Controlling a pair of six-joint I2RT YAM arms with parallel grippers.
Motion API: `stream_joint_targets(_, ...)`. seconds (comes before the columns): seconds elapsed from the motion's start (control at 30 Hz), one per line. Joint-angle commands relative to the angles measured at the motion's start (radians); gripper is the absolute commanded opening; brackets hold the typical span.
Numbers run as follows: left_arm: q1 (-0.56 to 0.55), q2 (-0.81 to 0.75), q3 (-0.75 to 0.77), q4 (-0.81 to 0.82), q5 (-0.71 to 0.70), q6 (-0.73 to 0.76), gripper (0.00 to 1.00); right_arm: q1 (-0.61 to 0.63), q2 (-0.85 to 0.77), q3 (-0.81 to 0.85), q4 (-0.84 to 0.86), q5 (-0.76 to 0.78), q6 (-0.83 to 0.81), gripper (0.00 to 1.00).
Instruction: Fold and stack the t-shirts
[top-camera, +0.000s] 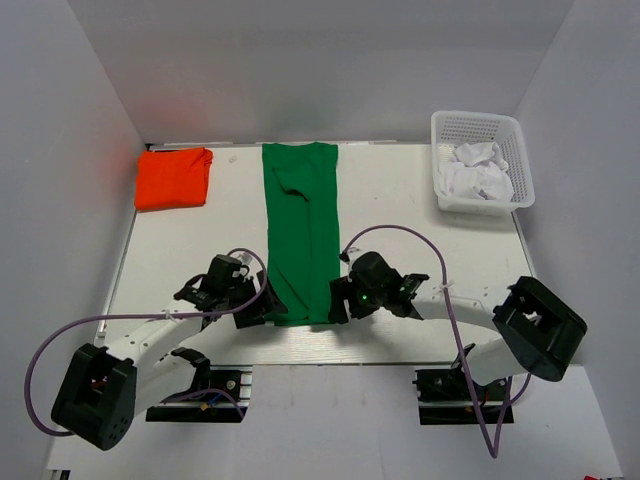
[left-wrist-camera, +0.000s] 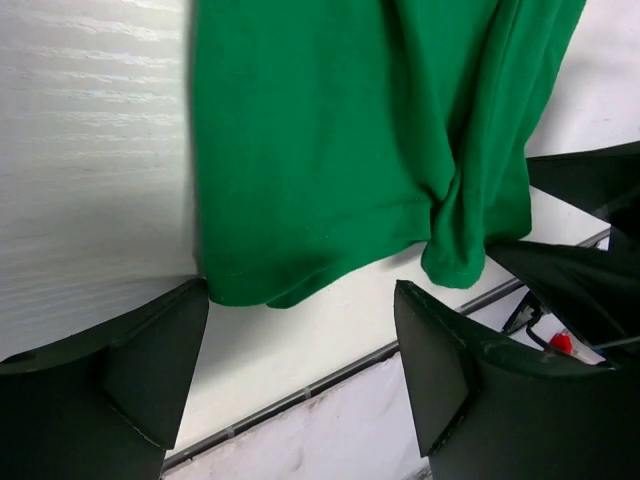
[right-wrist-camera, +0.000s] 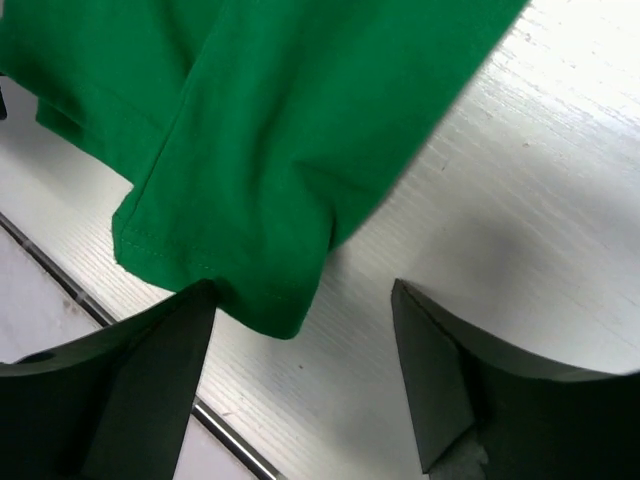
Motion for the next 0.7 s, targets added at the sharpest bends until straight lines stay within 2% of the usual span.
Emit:
stream_joint_targets(0.0, -0.023, 0.011, -0.027, -0.019, -0.009, 0.006, 0.85, -0.019, 0.026, 0.023, -0.015, -0.077, 0.011, 0.73)
stream_joint_targets(0.17, -0.052, 0.069, -0.015, -0.007, -0.043, 0.016, 0.79, -0.04, 0.084, 0.044, -0.012, -0.137, 0.007, 0.51)
stream_joint_targets(0.27, -0.063, 0.103, -0.005, -0.016, -0.101, 0.025, 0.73, -0.048, 0.098, 0.044, -0.014, -0.154, 0.007, 0.46)
stream_joint_targets(0.33, -0.063, 0.117, -0.005, -0.005, -0.101, 0.034, 0.65, -0.051, 0.098, 0.043, 0.023, -0.158, 0.005, 0.44)
stream_joint_targets(0.37, -0.072, 0.131, 0.005, -0.005, -0.101, 0.034, 0.61, -0.054, 0.103, 0.043, 0.026, -0.16, 0.008, 0.4)
stream_joint_targets(0.4, -0.072, 0.131, 0.005, -0.005, -0.092, 0.034, 0.55, -0.057, 0.103, 0.043, 0.032, -0.163, 0.007, 0.32)
stream_joint_targets(0.43, -0.072, 0.143, 0.005, -0.005, -0.092, 0.043, 0.43, -0.057, 0.103, 0.044, 0.034, -0.167, 0.004, 0.28)
stream_joint_targets(0.5, -0.081, 0.143, 0.005, -0.005, -0.083, 0.043, 0.34, -0.06, 0.104, 0.046, 0.04, -0.171, 0.008, 0.12)
stream_joint_targets(0.53, -0.081, 0.143, 0.014, -0.005, -0.071, 0.043, 0.24, -0.059, 0.106, 0.047, 0.042, -0.178, 0.004, 0.06)
stream_joint_targets(0.57, -0.081, 0.143, 0.014, -0.005, -0.07, 0.043, 0.2, -0.059, 0.106, 0.049, 0.046, -0.193, 0.001, 0.0)
stream_joint_targets(0.6, -0.081, 0.143, 0.014, 0.007, -0.07, 0.043, 0.15, -0.06, 0.104, 0.05, 0.051, -0.206, -0.015, 0.0)
stream_joint_targets(0.63, -0.091, 0.143, 0.014, 0.007, -0.083, 0.043, 0.04, -0.057, 0.106, 0.053, 0.066, -0.219, -0.03, 0.0)
stream_joint_targets(0.67, -0.091, 0.132, 0.027, 0.024, -0.083, 0.043, 0.0, -0.057, 0.106, 0.055, 0.071, -0.235, -0.033, 0.0)
